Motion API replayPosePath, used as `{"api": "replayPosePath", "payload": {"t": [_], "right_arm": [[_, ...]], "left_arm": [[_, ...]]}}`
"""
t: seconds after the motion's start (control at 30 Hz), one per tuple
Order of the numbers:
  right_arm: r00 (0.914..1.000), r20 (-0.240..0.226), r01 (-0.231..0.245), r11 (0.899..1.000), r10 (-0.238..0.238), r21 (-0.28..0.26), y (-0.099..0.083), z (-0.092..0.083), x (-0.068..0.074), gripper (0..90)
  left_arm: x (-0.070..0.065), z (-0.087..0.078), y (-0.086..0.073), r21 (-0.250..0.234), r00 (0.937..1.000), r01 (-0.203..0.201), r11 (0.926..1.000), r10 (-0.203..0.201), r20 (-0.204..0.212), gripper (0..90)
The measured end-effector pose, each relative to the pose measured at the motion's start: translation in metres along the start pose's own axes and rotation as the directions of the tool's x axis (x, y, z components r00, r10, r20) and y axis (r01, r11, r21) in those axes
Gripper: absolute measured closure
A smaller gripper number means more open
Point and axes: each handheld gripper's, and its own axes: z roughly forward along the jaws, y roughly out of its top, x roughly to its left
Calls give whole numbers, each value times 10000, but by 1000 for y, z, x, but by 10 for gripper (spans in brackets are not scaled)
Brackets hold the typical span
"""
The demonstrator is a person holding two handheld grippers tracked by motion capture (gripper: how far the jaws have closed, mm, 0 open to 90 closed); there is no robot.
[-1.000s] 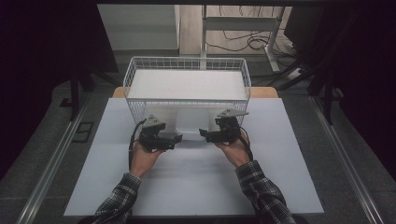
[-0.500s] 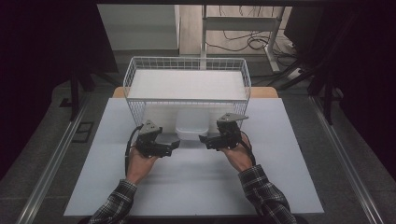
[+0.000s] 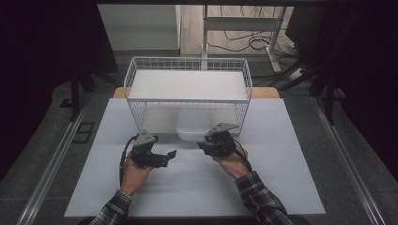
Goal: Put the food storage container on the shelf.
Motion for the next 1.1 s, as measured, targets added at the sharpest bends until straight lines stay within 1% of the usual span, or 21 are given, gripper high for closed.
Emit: {"api": "replayPosePath", "payload": {"t": [0.1, 0.13, 0.17, 0.2, 0.23, 0.27, 0.3, 0.33, 0.37, 0.4, 0.43, 0.47, 0.5, 0.57, 0.73, 0.8, 1.0, 1.1], "right_arm": [[10000, 0, 67, 9999, -67, 151, 1, 12, -1, 772], [10000, 0, 67, 9999, -67, 151, 1, 12, -1, 772], [9999, 44, 123, 9998, -124, 163, 2, 20, -1, 832], [9998, 61, 191, 9996, -192, 206, 2, 24, -1, 879], [9995, 102, 302, 9993, -305, 225, 3, 27, -2, 886], [9995, 102, 302, 9993, -305, 225, 3, 27, -2, 886], [9991, 147, 398, 9987, -403, 325, 4, 35, -3, 888], [9991, 147, 398, 9987, -403, 325, 4, 35, -3, 888], [9979, 276, 576, 9977, -585, 350, 4, 41, -3, 889], [9979, 276, 576, 9977, -585, 350, 4, 41, -3, 889], [9973, 366, 625, 9976, -635, 298, 5, 45, -4, 889], [9973, 366, 625, 9976, -635, 298, 5, 45, -4, 889], [9973, 433, 578, 9980, -589, 264, 7, 48, -6, 889], [9974, 468, 536, 9983, -547, 248, 8, 51, -8, 889], [9978, 475, 450, 9987, -460, 226, 13, 56, -11, 889], [9972, 514, 524, 9984, -534, 210, 17, 60, -13, 888], [9976, 571, 379, 9991, -389, 194, 24, 68, -18, 889], [9978, 517, 402, 9990, -412, 210, 27, 68, -17, 888]], "left_arm": [[-3, -5, -6, -25, 10000, -7, 10000, 7, 71, 38], [-3, -5, -6, -25, 10000, -7, 10000, 7, 71, 38], [-6, -8, -10, -13, 10000, -85, 10000, 85, 22, 38], [-6, -8, -10, -13, 10000, -85, 10000, 85, 22, 37], [-9, -10, -15, 43, 9998, -178, 9998, 178, 14, 37], [-9, -10, -15, 43, 9998, -178, 9998, 178, 14, 37], [-11, -12, -17, 70, 9998, -220, 9997, 220, -3, 37], [-13, -13, -19, 117, 9996, -280, 9995, 281, -22, 37], [-17, -16, -23, 179, 9991, -426, 9989, 427, -63, 35], [-17, -16, -23, 179, 9991, -426, 9989, 427, -63, 34], [-21, -19, -26, 211, 9986, -527, 9984, 529, -79, 33], [-21, -19, -26, 211, 9986, -527, 9984, 529, -79, 32], [-23, -22, -28, 155, 9983, -574, 9982, 575, -49, 32], [-25, -25, -31, 129, 9985, -552, 9984, 552, -24, 31], [-25, -27, -34, 97, 9987, -516, 9986, 516, 7, 30], [-25, -28, -34, 80, 9984, -564, 9984, 564, -36, 30], [-24, -27, -35, -26, 9978, -655, 9979, 655, -47, 26], [-23, -28, -35, -61, 9979, -653, 9978, 652, -53, 25]]}}
